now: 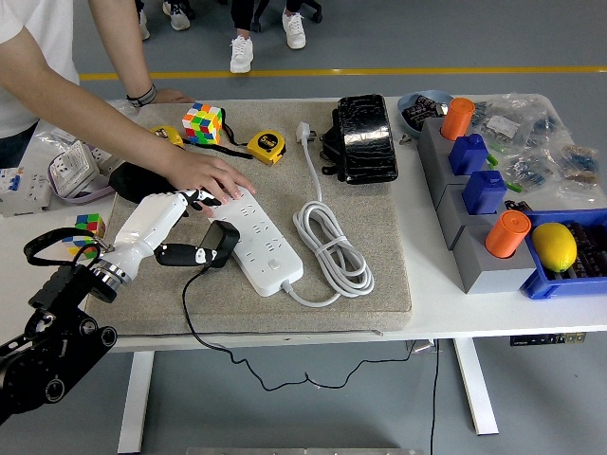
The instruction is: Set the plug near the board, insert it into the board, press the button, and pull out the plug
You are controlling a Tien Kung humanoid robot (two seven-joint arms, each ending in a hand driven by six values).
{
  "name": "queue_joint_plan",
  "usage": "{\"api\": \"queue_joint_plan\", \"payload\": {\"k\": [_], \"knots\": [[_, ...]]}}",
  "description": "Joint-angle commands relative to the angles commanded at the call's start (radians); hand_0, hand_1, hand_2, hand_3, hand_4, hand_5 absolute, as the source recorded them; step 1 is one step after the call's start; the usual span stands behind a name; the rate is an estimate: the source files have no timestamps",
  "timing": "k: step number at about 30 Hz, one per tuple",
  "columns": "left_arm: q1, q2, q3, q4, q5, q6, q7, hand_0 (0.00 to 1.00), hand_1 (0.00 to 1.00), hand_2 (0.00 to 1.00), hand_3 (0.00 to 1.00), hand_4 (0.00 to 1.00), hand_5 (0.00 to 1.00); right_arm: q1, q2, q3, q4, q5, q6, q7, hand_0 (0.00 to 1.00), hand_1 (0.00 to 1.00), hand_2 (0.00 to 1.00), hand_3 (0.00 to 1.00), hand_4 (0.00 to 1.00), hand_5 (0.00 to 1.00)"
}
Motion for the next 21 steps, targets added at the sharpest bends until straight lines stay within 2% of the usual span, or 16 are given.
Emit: {"api": "queue_joint_plan", "payload": {"k": [3,4,5,9,10,11,15,16,21], "knots": [[0.025,-0.001,-0.018,-0.03,-0.009,0.005,-0.01,0.453,0.657,0.714,0.719,0.998,0.336,0.001,0.0,0.003,0.001,-0.003,0.0,0.0,0.551,0.591,0.544,0.505,0.827,0.377],[0.036,0.0,-0.025,-0.045,-0.018,0.013,-0.016,0.45,0.648,0.691,0.71,0.998,0.392,0.0,0.0,0.005,0.001,-0.005,0.0,0.001,0.552,0.588,0.544,0.505,0.827,0.376],[0.045,0.0,-0.029,-0.057,-0.027,0.02,-0.022,0.45,0.648,0.691,0.71,0.998,0.392,0.0,0.0,0.006,0.001,-0.006,0.0,0.001,0.552,0.588,0.544,0.505,0.827,0.376],[0.087,0.003,-0.03,-0.122,-0.099,0.08,-0.054,0.45,0.648,0.691,0.71,0.998,0.392,0.0,0.001,0.005,0.001,-0.005,0.0,0.001,0.552,0.588,0.544,0.505,0.827,0.376],[0.096,0.003,-0.026,-0.136,-0.106,0.096,-0.054,0.466,0.649,0.668,0.668,0.998,0.485,0.0,0.001,0.003,0.0,-0.003,0.0,0.001,0.551,0.589,0.544,0.505,0.827,0.376],[0.103,0.003,-0.024,-0.144,-0.113,0.107,-0.059,0.466,0.649,0.668,0.668,0.998,0.485,0.0,0.002,0.003,0.0,-0.002,0.0,0.002,0.551,0.589,0.544,0.505,0.827,0.376],[0.132,-0.002,-0.022,-0.168,-0.092,0.132,-0.02,0.466,0.649,0.668,0.668,0.998,0.485,0.0,0.002,0.006,0.002,-0.006,-0.001,0.004,0.551,0.589,0.544,0.505,0.827,0.376],[0.137,-0.003,-0.022,-0.17,-0.083,0.133,-0.008,0.658,0.724,0.725,0.669,0.938,0.513,0.0,0.002,0.007,0.002,-0.007,-0.001,0.004,0.55,0.587,0.544,0.506,0.827,0.375],[0.159,-0.003,-0.013,-0.165,-0.055,0.127,0.027,0.658,0.724,0.725,0.669,0.938,0.513,0.0,0.002,0.003,0.002,-0.005,-0.001,0.006,0.55,0.587,0.544,0.506,0.827,0.375]]}}
